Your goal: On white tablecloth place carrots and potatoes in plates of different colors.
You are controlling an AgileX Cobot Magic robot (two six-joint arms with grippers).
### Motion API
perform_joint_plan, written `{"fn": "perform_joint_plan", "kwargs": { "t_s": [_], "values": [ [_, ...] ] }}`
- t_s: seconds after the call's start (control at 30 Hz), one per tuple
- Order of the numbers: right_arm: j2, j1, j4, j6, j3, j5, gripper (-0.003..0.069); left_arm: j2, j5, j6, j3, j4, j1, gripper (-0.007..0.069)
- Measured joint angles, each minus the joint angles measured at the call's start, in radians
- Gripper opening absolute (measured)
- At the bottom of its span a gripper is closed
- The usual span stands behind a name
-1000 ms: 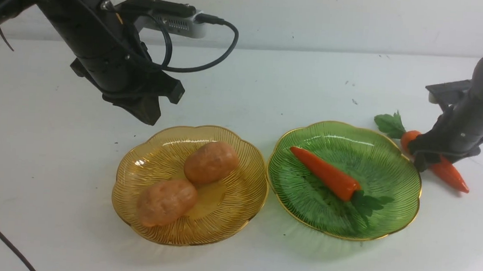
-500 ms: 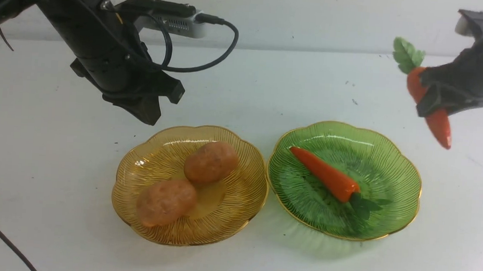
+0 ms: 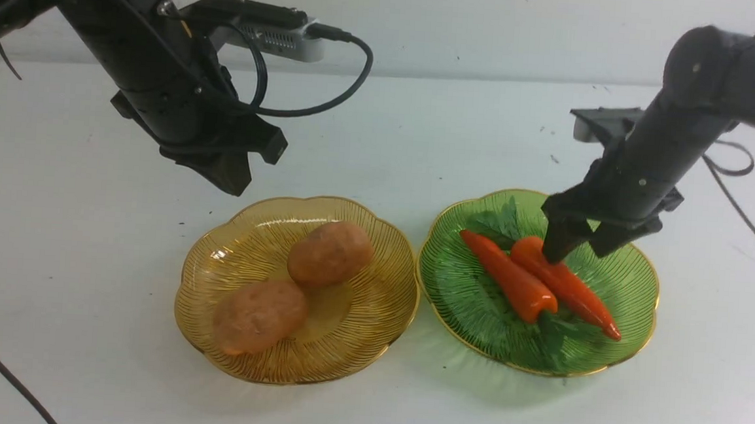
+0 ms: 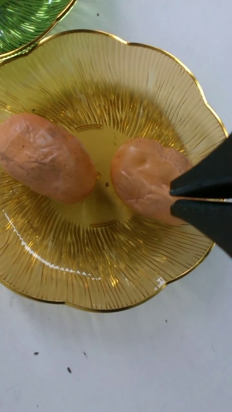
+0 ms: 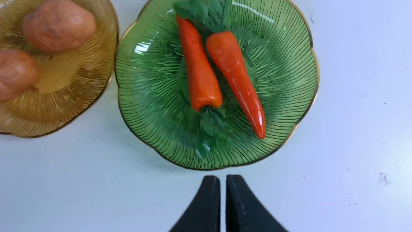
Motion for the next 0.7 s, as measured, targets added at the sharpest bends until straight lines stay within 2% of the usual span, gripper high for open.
{"fn": "perform_joint_plan", "kwargs": {
  "t_s": [0.13, 0.27, 0.37, 0.43, 0.53, 0.7],
  "values": [
    [-0.415, 0.000, 0.066, -0.016, 0.390, -0.390, -0.0013, 0.000, 0.000, 0.000, 0.000, 0.000, 0.000, -0.0003],
    [-0.669, 0.000, 0.185, -0.139, 0.601, -0.599, -0.0016, 0.000, 0.000, 0.001, 0.000, -0.004, 0.000, -0.0003],
    [-0.768, 0.000, 0.292, -0.278, 0.689, -0.656, -0.0017, 0.000, 0.000, 0.001, 0.000, -0.006, 0.000, -0.0003],
    [-0.788, 0.000, 0.321, -0.325, 0.702, -0.665, -0.0017, 0.000, 0.000, 0.001, 0.000, -0.006, 0.000, -0.0003],
    [-0.798, 0.000, 0.339, -0.372, 0.707, -0.698, -0.0017, 0.000, 0.000, 0.001, 0.000, -0.006, 0.000, -0.0003],
    [-0.798, 0.000, 0.360, -0.381, 0.707, -0.739, -0.0017, 0.000, 0.000, 0.001, 0.000, -0.006, 0.000, -0.0003]
  ]
}}
